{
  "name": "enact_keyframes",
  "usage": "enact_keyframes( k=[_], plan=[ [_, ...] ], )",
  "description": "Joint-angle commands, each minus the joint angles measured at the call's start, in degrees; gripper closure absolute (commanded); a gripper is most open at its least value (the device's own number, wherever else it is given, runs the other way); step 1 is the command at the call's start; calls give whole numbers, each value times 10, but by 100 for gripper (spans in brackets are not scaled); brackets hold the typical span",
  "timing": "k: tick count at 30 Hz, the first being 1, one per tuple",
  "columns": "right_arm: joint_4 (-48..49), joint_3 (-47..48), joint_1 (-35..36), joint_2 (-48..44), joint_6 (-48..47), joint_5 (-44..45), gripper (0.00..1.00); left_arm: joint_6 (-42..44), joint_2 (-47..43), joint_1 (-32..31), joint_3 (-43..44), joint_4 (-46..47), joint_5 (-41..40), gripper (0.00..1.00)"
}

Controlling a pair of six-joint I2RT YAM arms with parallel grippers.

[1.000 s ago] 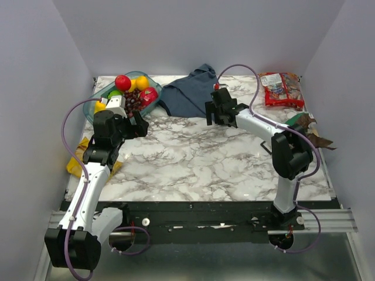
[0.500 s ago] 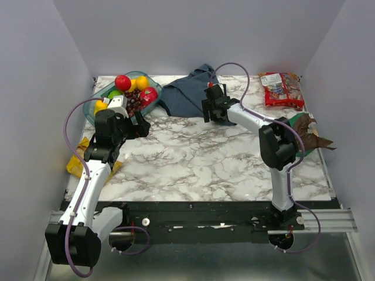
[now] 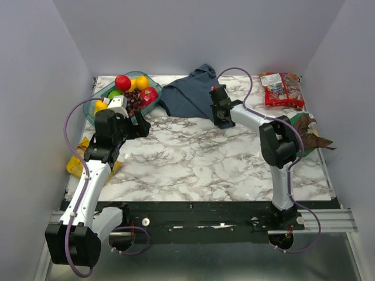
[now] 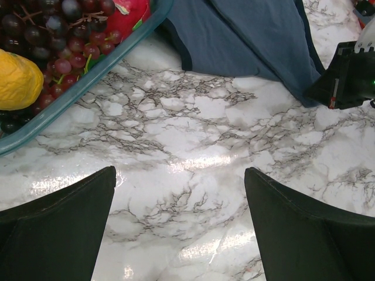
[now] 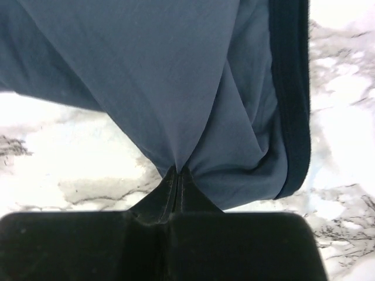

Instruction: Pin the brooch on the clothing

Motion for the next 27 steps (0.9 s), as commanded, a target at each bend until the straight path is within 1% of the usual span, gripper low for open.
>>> enact_keyframes(
  k=[1, 2, 3, 4, 6, 7, 10, 11, 14, 18, 21, 23, 27],
  plan=[
    [-4, -67, 3, -55, 10, -52, 99, -4, -7, 0, 12, 7, 17, 1],
    [4, -84, 4, -83, 12, -61, 99, -4, -7, 0, 12, 9, 16, 1],
    [10, -126, 8, -97, 13, -77, 99, -4, -6, 0, 13, 8, 18, 1],
    [17, -147, 11, -112, 14, -83, 99, -5, -4, 1, 12, 9, 19, 1],
    [35, -194, 22, -158, 16, -87, 99, -6, -4, -1, 13, 9, 21, 1],
    [37, -237, 26, -175, 22, -86, 99, -6, -4, -1, 12, 9, 23, 1],
    [39, -302, 41, -238, 46, -83, 99, -6, -3, -8, 11, 12, 26, 1],
    [40, -346, 46, -253, 53, -82, 99, -6, -4, -13, 9, 14, 26, 1],
    [40, -417, 69, -332, 85, -89, 99, 1, -1, -39, 9, 13, 23, 2],
    [35, -475, 124, -409, 131, -107, 99, 4, 13, -84, 8, 13, 16, 3],
    [24, -484, 158, -453, 164, -116, 99, 6, 37, -126, 9, 11, 16, 3],
    [6, -470, 173, -469, 178, -116, 99, 5, 61, -154, 12, 10, 26, 3],
    [-41, -394, 221, -504, 174, -81, 99, 0, 101, -172, 19, 8, 65, 3]
  ],
)
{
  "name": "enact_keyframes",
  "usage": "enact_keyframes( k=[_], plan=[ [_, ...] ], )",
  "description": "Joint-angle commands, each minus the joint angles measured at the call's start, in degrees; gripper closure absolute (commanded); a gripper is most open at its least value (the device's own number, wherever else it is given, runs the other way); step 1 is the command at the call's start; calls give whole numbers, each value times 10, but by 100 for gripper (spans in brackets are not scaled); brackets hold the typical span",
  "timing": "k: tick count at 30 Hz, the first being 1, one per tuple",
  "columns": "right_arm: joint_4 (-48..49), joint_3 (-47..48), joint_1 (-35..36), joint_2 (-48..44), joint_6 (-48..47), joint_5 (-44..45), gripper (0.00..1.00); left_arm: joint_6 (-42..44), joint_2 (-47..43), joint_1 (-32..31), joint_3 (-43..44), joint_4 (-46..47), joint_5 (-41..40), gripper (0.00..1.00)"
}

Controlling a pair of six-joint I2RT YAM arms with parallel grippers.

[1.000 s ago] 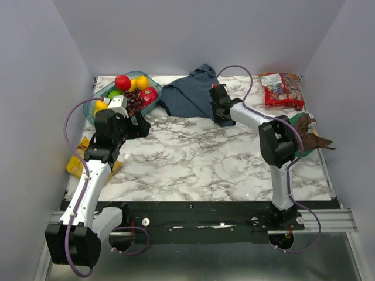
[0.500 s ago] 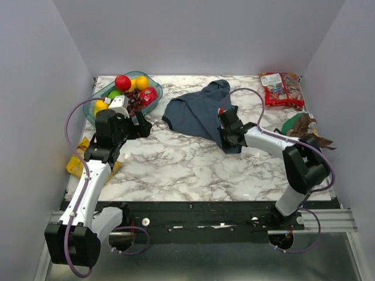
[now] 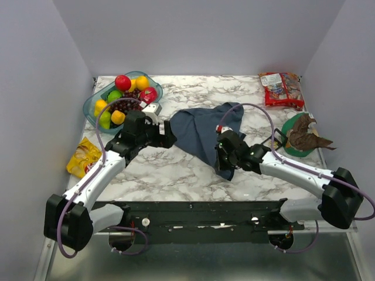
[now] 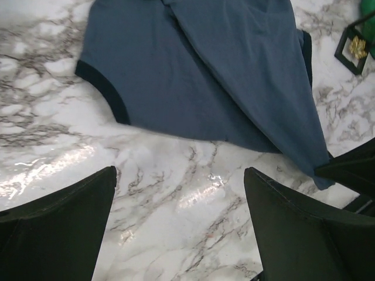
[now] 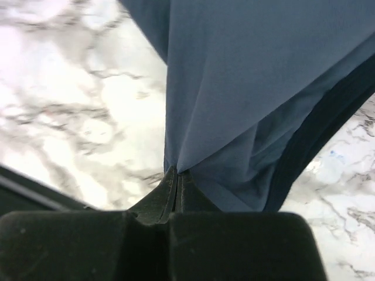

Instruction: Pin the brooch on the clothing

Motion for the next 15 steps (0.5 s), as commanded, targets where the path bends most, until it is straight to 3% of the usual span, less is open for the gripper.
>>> enact_keyframes(
  k=[1, 7, 8, 10, 11, 14, 15],
  plan=[
    [-48, 93, 39, -35, 15, 21, 99, -1, 38, -18, 22, 0, 47, 3],
    [-14, 100, 55, -15, 23, -12, 99, -3, 33, -20, 16, 17, 57, 3],
    [-3, 93, 56, -8, 26, -22, 91, -3, 33, -20, 16, 22, 55, 3],
    [-4, 89, 57, 1, 33, -31, 64, 1, 36, -36, 23, 23, 43, 3],
    [-6, 86, 58, -4, 39, -24, 36, 4, 39, -43, 27, 20, 38, 3],
    [-25, 97, 50, -38, 27, 45, 8, 22, 66, -84, 71, -7, 13, 3],
    [-26, 103, 41, -49, 20, 53, 4, 27, 75, -91, 85, -15, 10, 3]
  ],
)
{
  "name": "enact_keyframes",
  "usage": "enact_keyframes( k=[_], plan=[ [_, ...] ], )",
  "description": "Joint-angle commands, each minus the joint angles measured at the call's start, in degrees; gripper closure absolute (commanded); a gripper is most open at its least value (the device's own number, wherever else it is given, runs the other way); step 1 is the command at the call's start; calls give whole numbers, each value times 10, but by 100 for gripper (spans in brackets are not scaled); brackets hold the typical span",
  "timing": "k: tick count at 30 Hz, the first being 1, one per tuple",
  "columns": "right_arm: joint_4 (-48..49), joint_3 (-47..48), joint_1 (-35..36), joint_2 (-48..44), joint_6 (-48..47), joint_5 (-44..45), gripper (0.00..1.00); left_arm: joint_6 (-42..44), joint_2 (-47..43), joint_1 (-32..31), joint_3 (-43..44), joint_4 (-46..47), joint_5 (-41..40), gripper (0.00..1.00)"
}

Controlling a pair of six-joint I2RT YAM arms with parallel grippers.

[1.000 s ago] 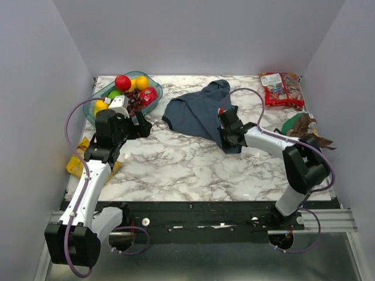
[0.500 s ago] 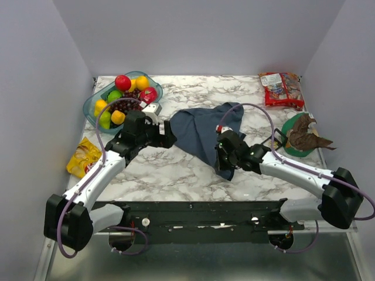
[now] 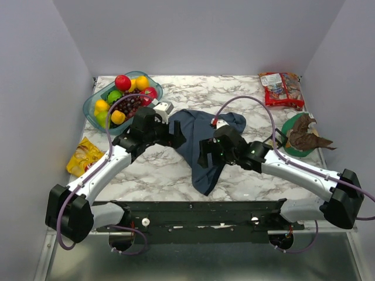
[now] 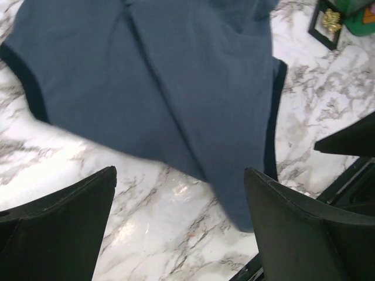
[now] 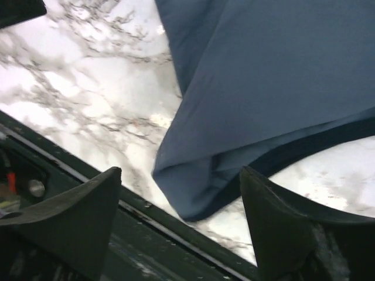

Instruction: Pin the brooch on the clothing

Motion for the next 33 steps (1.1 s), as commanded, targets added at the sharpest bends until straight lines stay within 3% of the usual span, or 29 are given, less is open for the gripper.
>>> enact_keyframes(
  k=[1, 5, 13, 20, 26, 28, 30, 32, 33],
  plan=[
    [-13, 20, -46, -46, -22, 46, 2, 24, 42, -49, 91, -24, -22, 2],
    [-1, 40, -165, -39, -59, 3, 0, 6, 79, -64, 130, -11, -3, 1],
    [0, 167, -332, 176, -130, -35, 0, 27, 144, -71, 106, -41, -32, 1],
    [-43, 317, -370, 361, -139, 1, 0, 30, 177, -85, 133, -53, -19, 1],
    [-60, 364, -377, 425, -132, -19, 2, 41, 155, -84, 128, -57, -56, 1],
    [-60, 359, -377, 429, -125, -34, 10, 45, 141, -85, 127, -57, -65, 1],
    [-60, 350, -378, 427, -123, -46, 28, 46, 128, -84, 124, -54, -78, 1],
    [-59, 340, -377, 418, -120, -74, 37, 48, 102, -82, 117, -45, -90, 1],
    [-59, 338, -378, 415, -120, -85, 53, 51, 90, -81, 114, -41, -94, 1]
  ],
)
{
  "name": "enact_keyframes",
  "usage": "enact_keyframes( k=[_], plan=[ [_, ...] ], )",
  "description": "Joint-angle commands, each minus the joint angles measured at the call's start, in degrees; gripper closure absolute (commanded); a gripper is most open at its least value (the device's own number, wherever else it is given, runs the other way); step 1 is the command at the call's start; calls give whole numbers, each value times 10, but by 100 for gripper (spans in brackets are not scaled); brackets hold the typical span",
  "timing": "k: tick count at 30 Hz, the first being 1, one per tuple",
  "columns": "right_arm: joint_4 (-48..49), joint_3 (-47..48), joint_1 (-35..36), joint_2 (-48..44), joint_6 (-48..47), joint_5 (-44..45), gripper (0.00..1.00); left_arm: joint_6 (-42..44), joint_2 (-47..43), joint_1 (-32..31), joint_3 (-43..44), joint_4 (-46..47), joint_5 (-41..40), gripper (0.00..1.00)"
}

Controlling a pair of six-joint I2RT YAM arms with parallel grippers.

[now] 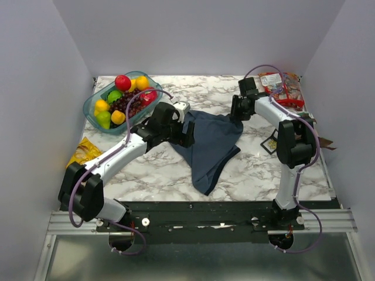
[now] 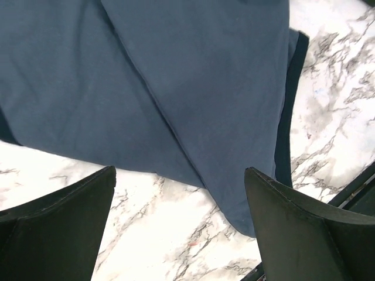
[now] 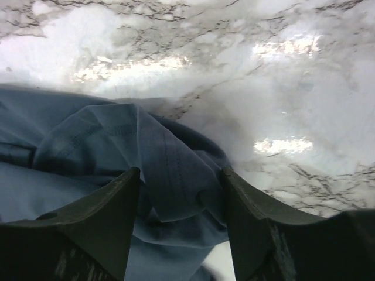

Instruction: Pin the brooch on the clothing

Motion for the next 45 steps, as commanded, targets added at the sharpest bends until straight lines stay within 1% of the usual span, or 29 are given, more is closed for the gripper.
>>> enact_keyframes(
  k=[1, 2, 3, 4, 6, 7, 9, 10, 12, 13, 15, 16, 18, 19, 20, 21, 23, 24, 25, 27, 30, 31, 33, 34, 35, 38, 41, 43, 45],
  plan=[
    [-16, -5, -3, -14, 4, -70, 65, 18, -84, 9, -9, 22, -42, 1],
    [-14, -8, -2, -29, 1, -83, 78, 19, -99, 13, -12, 32, -48, 1],
    [-11, -12, -3, -38, 1, -94, 97, 21, -114, 20, -17, 37, -59, 1],
    [-8, -15, 1, -51, 3, -118, 99, 22, -147, 44, -24, 40, -65, 1],
    [9, -26, 11, -101, 13, -140, 99, 24, -184, 72, -31, 52, -86, 1],
    [13, -26, 36, -121, 15, -143, 99, 27, -223, 88, -39, 55, -116, 1],
    [8, -17, 74, -172, 20, -135, 99, 33, -265, 139, -53, 70, -164, 1],
    [6, -6, 123, -188, 23, -126, 99, 41, -303, 153, -68, 77, -210, 1],
    [12, 0, 183, -228, 38, -115, 99, 50, -337, 187, -82, 97, -246, 1],
    [19, 2, 250, -236, 43, -112, 99, 62, -362, 194, -88, 103, -266, 1],
    [42, 2, 322, -245, 53, -109, 99, 72, -383, 215, -103, 114, -312, 1],
    [46, 5, 388, -242, 56, -106, 99, 76, -394, 221, -104, 115, -328, 1],
    [63, -2, 444, -235, 76, -105, 99, 87, -401, 232, -109, 118, -365, 1],
    [74, -6, 490, -229, 85, -118, 99, 90, -407, 243, -109, 118, -370, 1],
    [99, -13, 510, -226, 99, -126, 97, 90, -408, 249, -111, 119, -372, 1],
    [106, -20, 527, -225, 100, -133, 75, 88, -408, 253, -111, 118, -368, 1],
    [98, -21, 562, -232, 107, -127, 45, 82, -408, 265, -111, 121, -357, 1],
    [96, -37, 568, -243, 108, -123, 17, 75, -406, 267, -110, 120, -342, 1],
    [96, -53, 569, -257, 113, -120, 9, 73, -404, 268, -110, 120, -333, 1],
    [98, -93, 569, -326, 133, -69, 0, 57, -399, 268, -110, 121, -307, 1],
    [92, -176, 563, -418, 132, 25, 0, 39, -385, 267, -114, 127, -238, 1],
    [88, -219, 540, -436, 139, 39, 0, 30, -366, 266, -113, 126, -194, 1],
    [85, -260, 500, -474, 165, 20, 0, 22, -341, 253, -100, 116, -164, 1],
    [85, -284, 454, -481, 171, 8, 0, 20, -328, 244, -95, 111, -151, 1],
    [81, -317, 434, -487, 177, 4, 0, 20, -301, 235, -86, 101, -131, 1],
    [57, -368, 373, -483, 176, 45, 0, 31, -240, 187, -65, 67, -107, 1],
    [56, -404, 310, -455, 180, 45, 0, 43, -173, 128, -42, 33, -98, 1],
    [56, -426, 284, -435, 180, 48, 0, 47, -138, 109, -30, 19, -77, 1],
    [57, -435, 276, -406, 180, 65, 1, 41, -90, 103, -13, 3, -52, 1]
  ],
)
